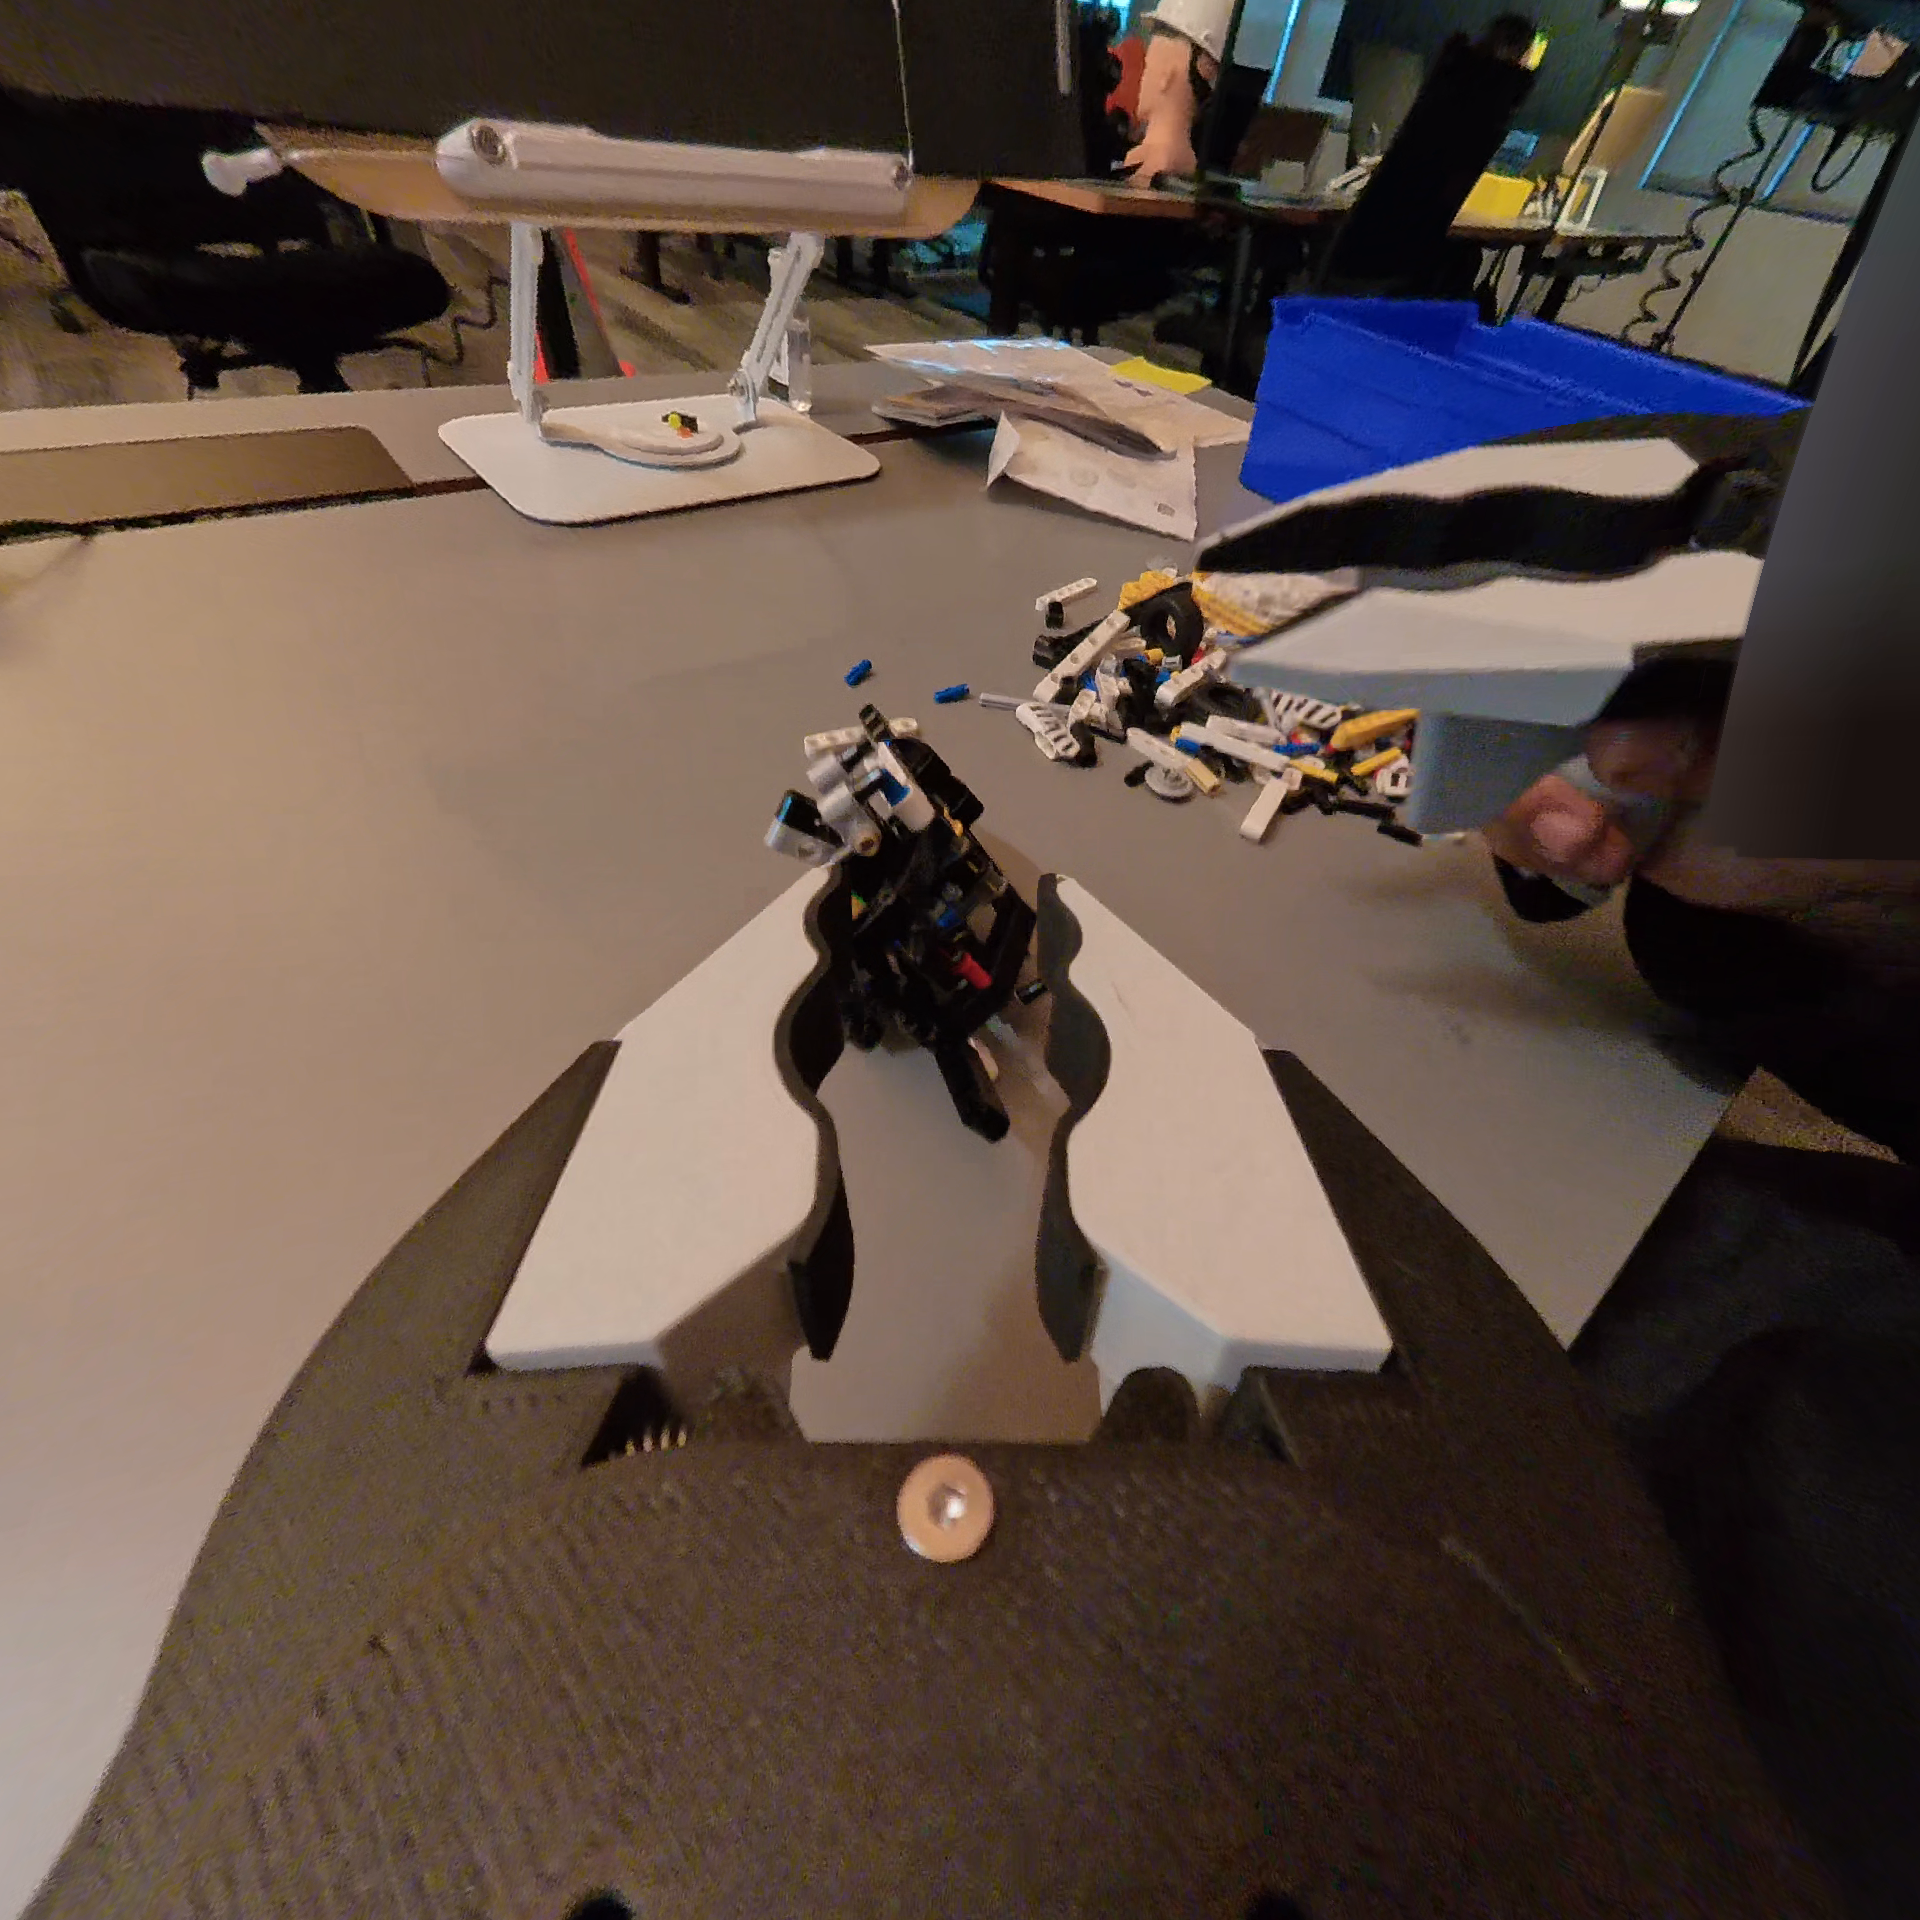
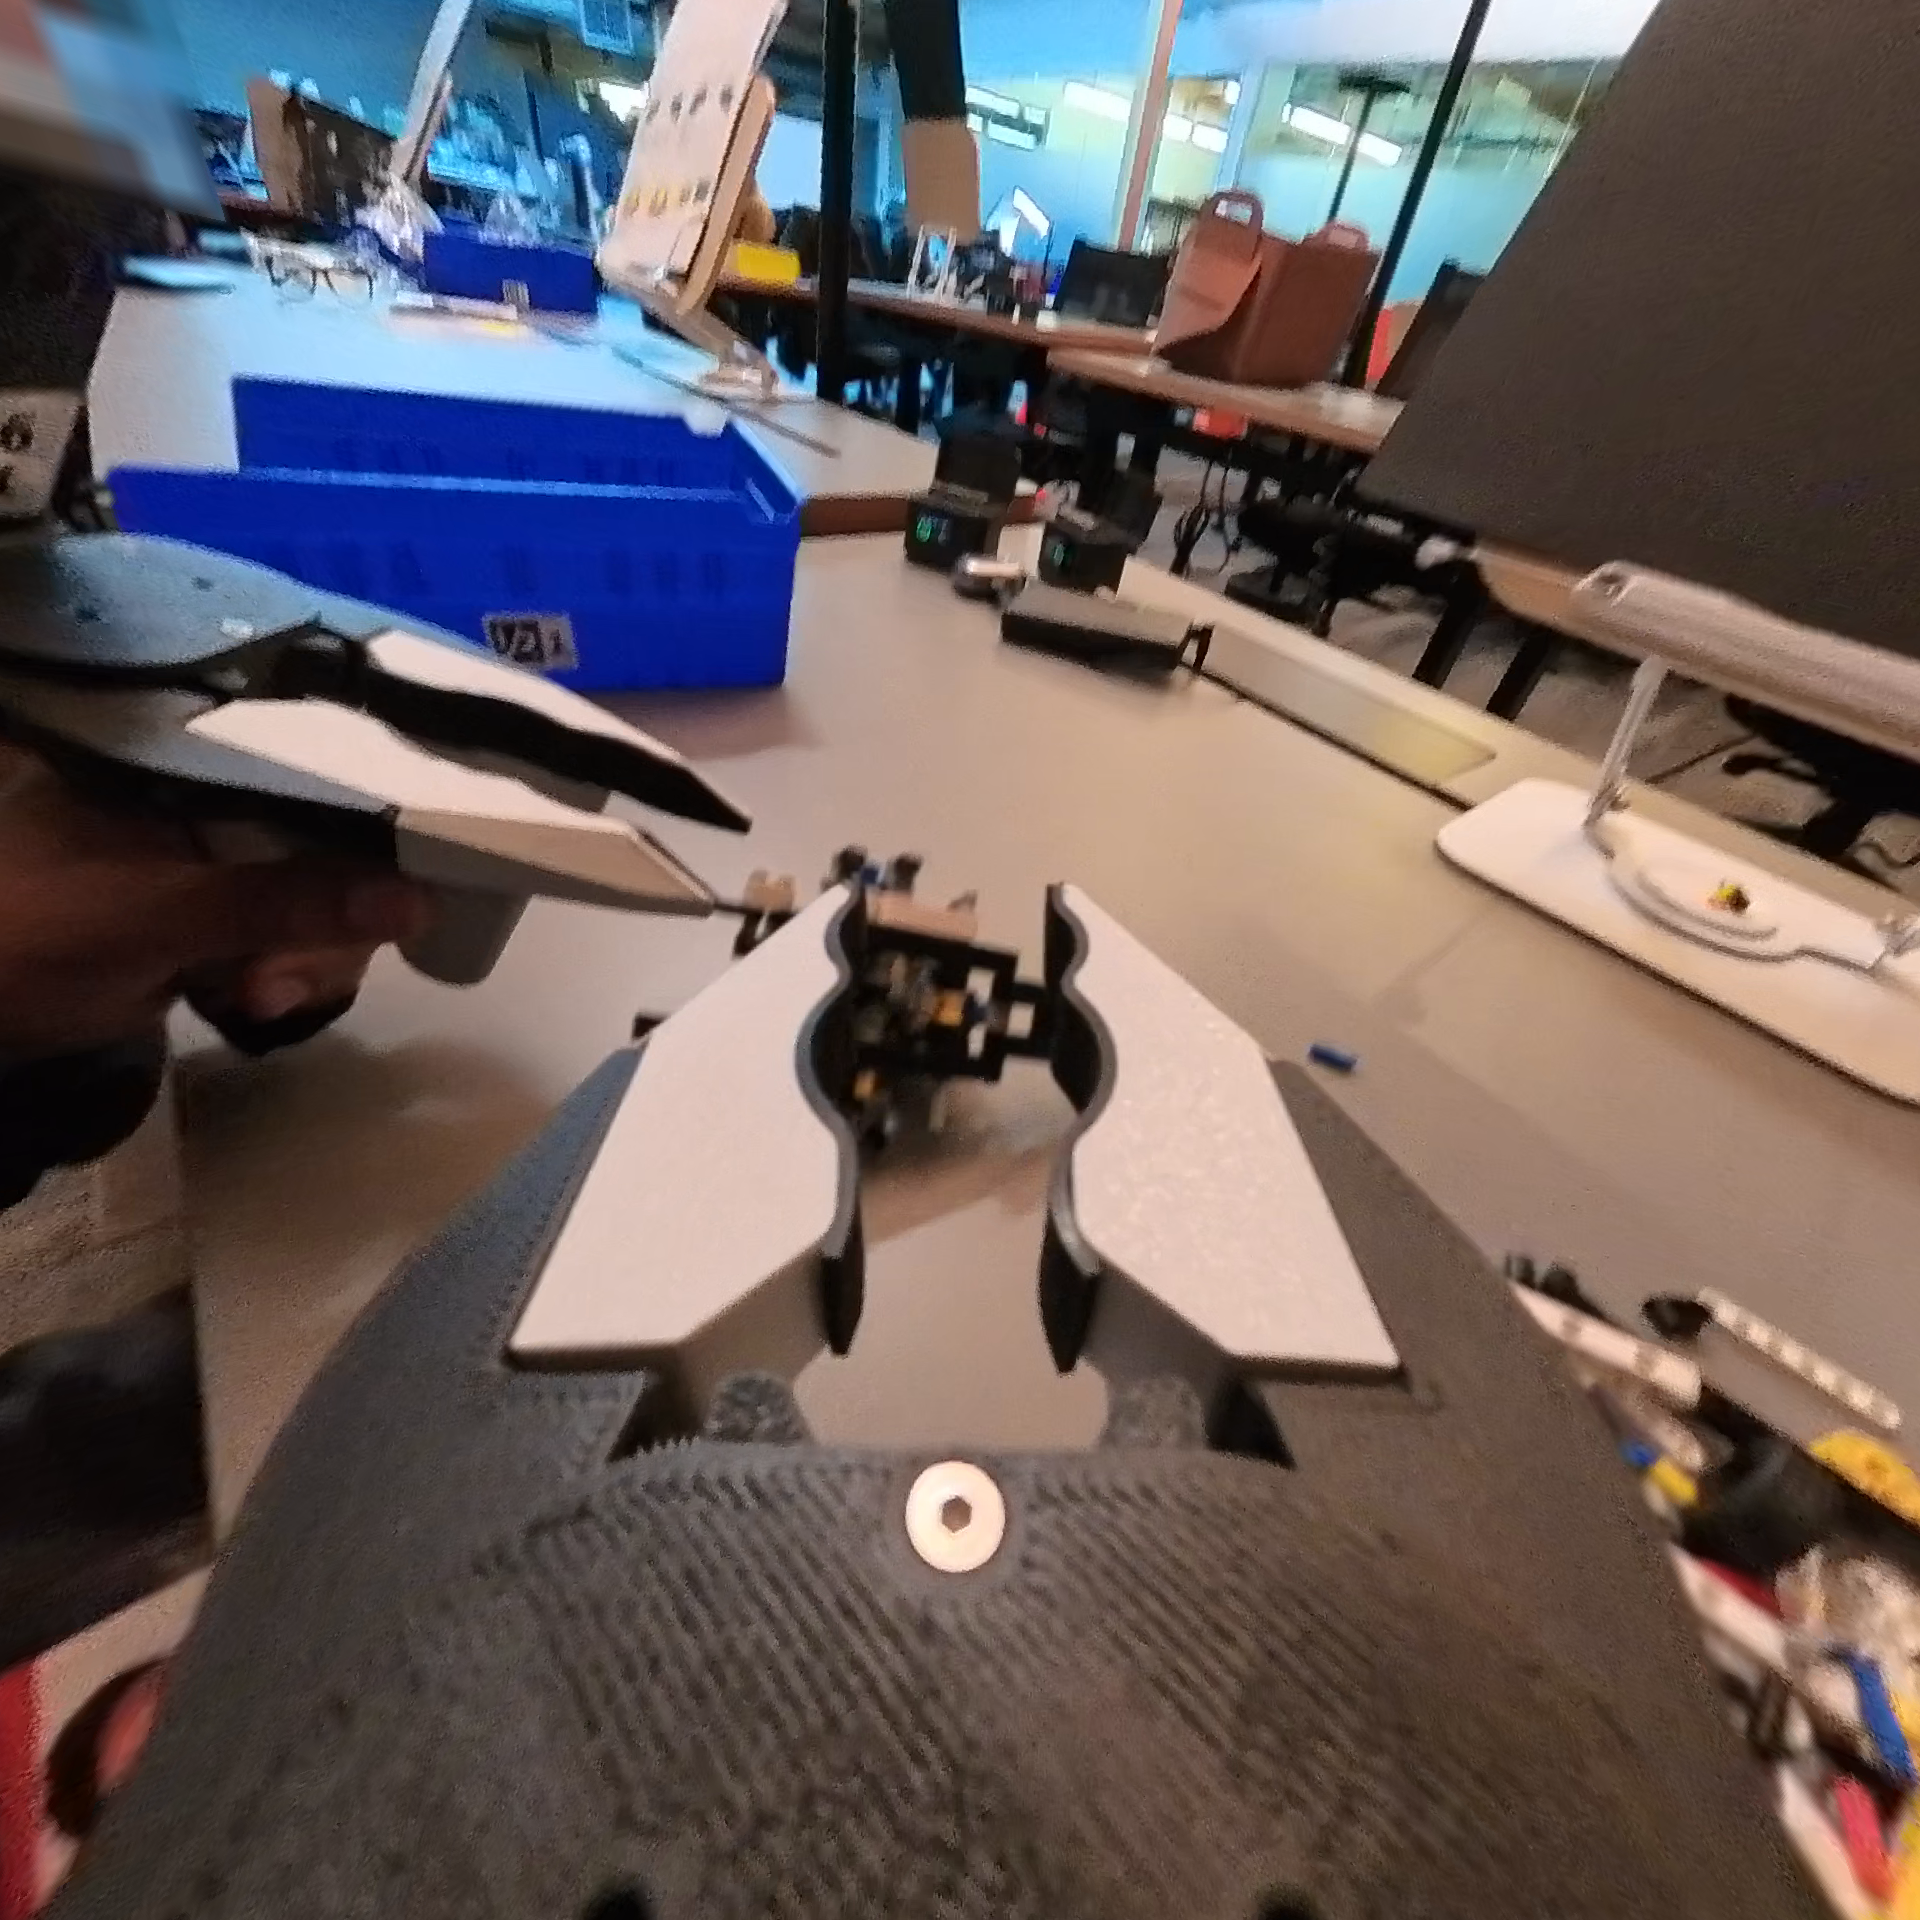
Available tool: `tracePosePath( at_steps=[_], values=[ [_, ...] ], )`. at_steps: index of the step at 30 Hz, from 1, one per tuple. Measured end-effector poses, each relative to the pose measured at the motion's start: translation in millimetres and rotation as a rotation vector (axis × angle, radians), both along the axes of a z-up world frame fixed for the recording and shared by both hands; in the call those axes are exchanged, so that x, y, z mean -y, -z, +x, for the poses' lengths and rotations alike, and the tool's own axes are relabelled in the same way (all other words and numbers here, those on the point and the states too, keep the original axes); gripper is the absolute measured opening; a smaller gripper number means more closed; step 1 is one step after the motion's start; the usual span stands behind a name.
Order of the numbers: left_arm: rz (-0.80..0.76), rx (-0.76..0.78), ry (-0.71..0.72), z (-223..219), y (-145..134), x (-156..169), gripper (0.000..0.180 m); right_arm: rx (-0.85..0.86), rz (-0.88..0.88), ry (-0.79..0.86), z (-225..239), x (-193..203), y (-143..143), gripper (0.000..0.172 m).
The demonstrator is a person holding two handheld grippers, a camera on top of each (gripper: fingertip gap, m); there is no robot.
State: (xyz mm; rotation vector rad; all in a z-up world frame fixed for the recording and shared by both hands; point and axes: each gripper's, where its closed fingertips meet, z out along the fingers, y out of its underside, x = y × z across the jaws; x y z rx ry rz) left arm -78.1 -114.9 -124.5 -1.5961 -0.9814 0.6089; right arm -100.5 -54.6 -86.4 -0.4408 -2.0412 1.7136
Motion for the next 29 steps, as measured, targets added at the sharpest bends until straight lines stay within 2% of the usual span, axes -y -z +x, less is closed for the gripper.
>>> tracePosePath(
  at_steps=[4,8,13,20,29],
  values=[
    [0.056,-0.044,0.019,-17.4,-11.4,2.6,0.033,0.025,-0.126,-0.039,-28.7,14.5,-17.4,0.032],
    [0.082,-0.090,0.031,-25.9,-9.5,1.8,0.033,0.141,-0.158,-0.074,-37.8,22.3,2.5,0.038],
    [0.143,-0.214,0.020,-18.4,-26.7,8.4,0.031,0.076,-0.095,-0.065,-22.2,22.0,19.7,0.032],
    [0.229,-0.170,0.015,-22.1,-26.2,16.1,0.031,0.038,-0.026,-0.057,-19.0,29.9,28.5,0.027],
    [0.231,-0.161,0.010,-23.2,-25.3,16.8,0.031,0.147,-0.164,-0.003,-36.5,12.4,17.7,0.025]
  ],
)
